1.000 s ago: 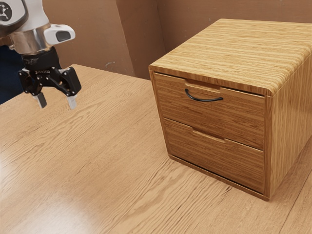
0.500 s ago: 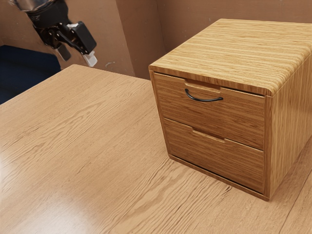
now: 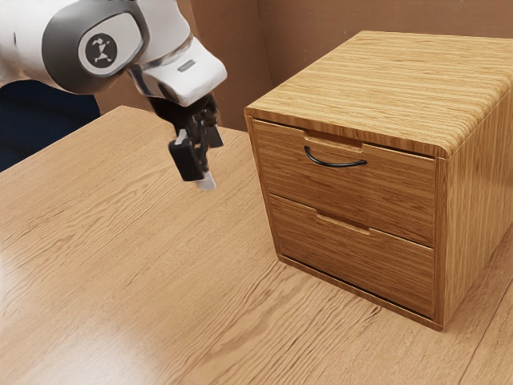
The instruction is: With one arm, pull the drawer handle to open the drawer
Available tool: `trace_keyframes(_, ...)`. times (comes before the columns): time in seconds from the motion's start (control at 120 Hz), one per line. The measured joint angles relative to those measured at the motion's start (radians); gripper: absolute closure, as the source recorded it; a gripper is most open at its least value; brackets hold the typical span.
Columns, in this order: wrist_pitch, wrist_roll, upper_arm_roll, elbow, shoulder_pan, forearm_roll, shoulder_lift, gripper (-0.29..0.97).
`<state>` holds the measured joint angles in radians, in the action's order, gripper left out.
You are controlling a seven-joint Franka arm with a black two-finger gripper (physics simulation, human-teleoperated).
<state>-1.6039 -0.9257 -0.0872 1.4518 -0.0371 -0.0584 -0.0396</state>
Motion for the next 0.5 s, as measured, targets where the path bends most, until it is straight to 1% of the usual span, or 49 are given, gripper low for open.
trace_keyframes(0.133, -0.061, -0.144, -0.052, 0.005, -0.032, -0.001, 0.011, 0.02)
trace_keyframes(0.25, -0.106, -0.246, -0.075, 0.012, -0.022, -0.001, 0.038, 0.02)
trace_keyframes(0.5, -0.157, -0.405, -0.1, 0.024, 0.018, -0.001, 0.046, 0.02)
